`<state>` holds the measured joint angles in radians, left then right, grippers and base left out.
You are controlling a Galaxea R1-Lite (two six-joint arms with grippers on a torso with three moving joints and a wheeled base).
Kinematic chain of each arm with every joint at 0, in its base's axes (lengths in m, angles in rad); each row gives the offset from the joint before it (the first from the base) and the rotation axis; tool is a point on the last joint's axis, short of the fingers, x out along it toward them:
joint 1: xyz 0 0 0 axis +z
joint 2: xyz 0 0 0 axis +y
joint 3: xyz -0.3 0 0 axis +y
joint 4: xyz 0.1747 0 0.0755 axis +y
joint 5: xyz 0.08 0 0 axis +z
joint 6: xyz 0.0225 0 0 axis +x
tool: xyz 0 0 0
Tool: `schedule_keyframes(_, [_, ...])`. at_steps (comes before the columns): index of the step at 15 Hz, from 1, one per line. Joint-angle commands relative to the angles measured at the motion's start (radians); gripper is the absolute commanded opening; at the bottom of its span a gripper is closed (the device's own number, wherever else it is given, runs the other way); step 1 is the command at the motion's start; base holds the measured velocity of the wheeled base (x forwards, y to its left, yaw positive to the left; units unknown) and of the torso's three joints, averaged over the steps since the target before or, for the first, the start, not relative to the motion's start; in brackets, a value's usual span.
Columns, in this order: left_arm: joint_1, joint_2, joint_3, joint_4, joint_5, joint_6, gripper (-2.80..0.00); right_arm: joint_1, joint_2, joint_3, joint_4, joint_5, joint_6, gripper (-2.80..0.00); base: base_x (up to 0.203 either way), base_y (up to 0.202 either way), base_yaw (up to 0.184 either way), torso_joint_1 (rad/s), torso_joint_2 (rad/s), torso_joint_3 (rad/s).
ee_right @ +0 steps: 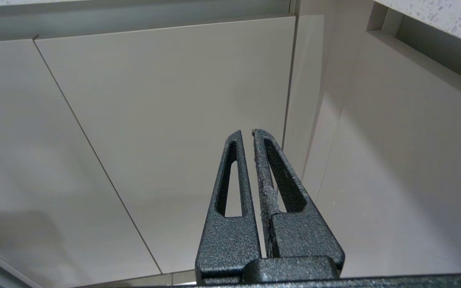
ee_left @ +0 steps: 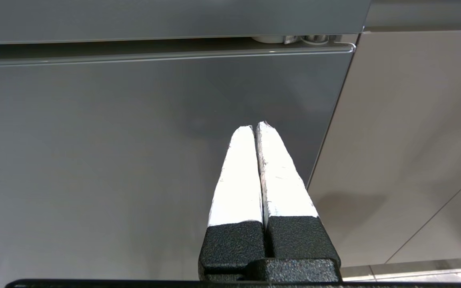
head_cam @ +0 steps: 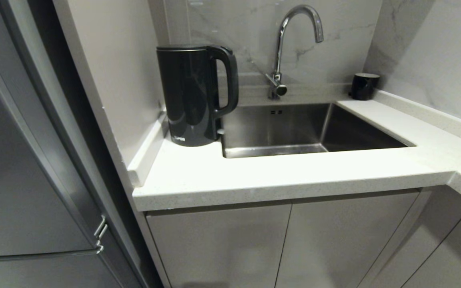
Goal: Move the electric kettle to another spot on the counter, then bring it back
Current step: Grab the kettle
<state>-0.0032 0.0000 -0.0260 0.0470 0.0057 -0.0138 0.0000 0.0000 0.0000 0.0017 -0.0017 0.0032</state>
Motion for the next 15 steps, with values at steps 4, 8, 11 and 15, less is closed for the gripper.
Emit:
schedule_keyframes(4, [0.000,0.002,0.000,0.001,0.000,0.000,-2.80,0.000,0.000,0.000,0.000,0.000,0.000,-2.80,0.000,0.000,0.000,0.000,0.00,0.000])
schedule_keyframes(8, [0.000,0.002,0.000,0.001,0.000,0.000,-2.80,0.000,0.000,0.000,0.000,0.000,0.000,-2.80,0.000,0.000,0.000,0.000,0.00,0.000])
schedule_keyframes(11, [0.000,0.002,0.000,0.001,0.000,0.000,-2.80,0.000,0.000,0.000,0.000,0.000,0.000,-2.80,0.000,0.000,0.000,0.000,0.00,0.000])
schedule_keyframes(15, [0.000,0.002,0.000,0.001,0.000,0.000,-2.80,0.000,0.000,0.000,0.000,0.000,0.000,-2.80,0.000,0.000,0.000,0.000,0.00,0.000])
